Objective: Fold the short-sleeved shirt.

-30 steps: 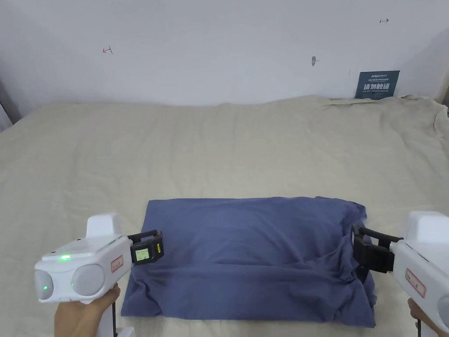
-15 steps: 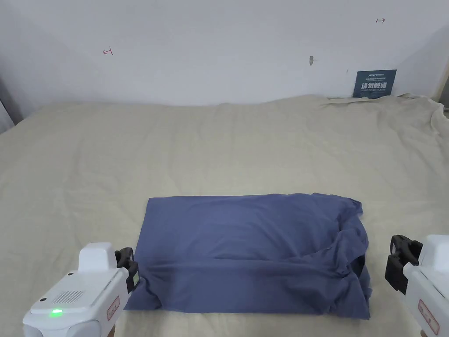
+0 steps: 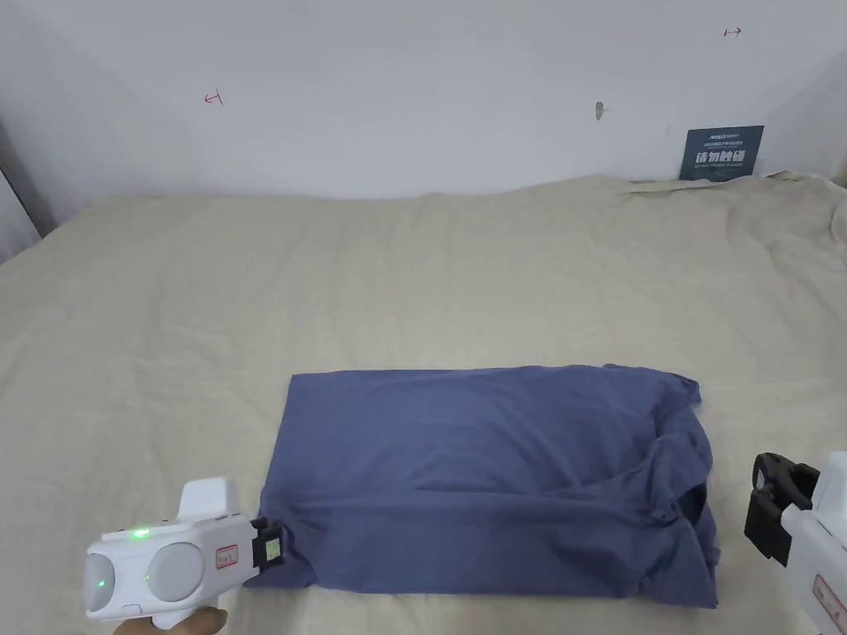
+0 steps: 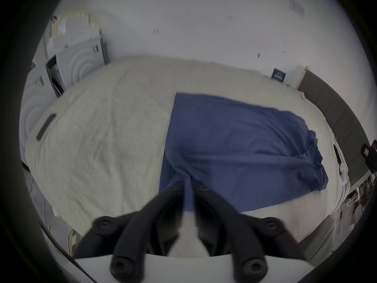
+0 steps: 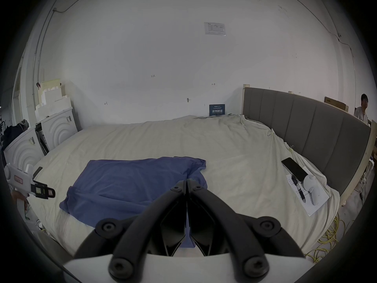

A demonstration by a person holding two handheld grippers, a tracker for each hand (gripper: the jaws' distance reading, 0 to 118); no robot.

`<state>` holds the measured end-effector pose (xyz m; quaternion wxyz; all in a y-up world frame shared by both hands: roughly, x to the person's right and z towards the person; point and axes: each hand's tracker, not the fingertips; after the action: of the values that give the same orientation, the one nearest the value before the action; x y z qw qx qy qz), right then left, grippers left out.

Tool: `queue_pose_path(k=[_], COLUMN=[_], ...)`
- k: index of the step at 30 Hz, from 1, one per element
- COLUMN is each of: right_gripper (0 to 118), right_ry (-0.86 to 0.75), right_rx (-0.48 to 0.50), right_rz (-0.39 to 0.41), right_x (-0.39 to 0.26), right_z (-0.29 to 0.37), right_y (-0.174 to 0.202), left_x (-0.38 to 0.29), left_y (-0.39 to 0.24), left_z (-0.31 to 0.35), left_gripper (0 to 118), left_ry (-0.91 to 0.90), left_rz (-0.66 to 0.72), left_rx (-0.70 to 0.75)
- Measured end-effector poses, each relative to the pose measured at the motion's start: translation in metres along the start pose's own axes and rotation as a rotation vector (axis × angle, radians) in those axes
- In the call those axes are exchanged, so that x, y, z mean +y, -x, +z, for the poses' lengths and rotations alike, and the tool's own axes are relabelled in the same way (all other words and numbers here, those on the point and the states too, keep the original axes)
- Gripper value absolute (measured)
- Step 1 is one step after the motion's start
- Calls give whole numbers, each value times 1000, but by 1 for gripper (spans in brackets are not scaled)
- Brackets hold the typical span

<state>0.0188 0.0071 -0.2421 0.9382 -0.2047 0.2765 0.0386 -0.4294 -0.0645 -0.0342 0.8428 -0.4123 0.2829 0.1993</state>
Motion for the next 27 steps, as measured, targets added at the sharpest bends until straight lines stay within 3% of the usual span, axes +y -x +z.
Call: queue_pose_path(k=[1,2,3,4,9,10,12,14,16,17,19,20,27], right_gripper=[0,0,0,0,0,0,0,0,0,0,0,0,0], right_ry=[7,10,14,18,35,37,41,46,55,57,70,80,252], right_rx=[2,4,4,4,-1,-3,-7,-8,-9,-10,-8,-9,-6], right_rz=[-4,-6,-7,-5,-4,-5,-10,-13,-10,-8,-7,-9,-56], right_x=[0,-2,-3,-3,-4,-5,-5,-6,-7,-8,-12,-13,-44], right_z=[-2,-3,-4,-6,-11,-10,-11,-10,-12,-13,-15,-17,-47], right_y=[0,0,0,0,-1,0,-1,-1,0,0,-3,-3,-8], left_x=[-1,-1,-3,-5,-6,-7,-9,-9,-11,-10,-8,-6,2], left_y=[2,4,6,11,17,16,16,13,1,-2,-5,-4,-1], left_z=[-8,-17,-22,-33,-52,-54,-58,-62,-47,-44,-40,-38,-33], left_gripper=[43,74,90,97,97,95,81,54,41,22,6,5,4], left_ry=[29,62,56,57,136,143,146,174,170,161,155,144,93], left_rz=[3,-14,-21,-26,30,27,23,11,-15,-35,-31,-25,-27], left_rx=[2,8,16,22,32,34,40,42,64,53,46,-9,-31])
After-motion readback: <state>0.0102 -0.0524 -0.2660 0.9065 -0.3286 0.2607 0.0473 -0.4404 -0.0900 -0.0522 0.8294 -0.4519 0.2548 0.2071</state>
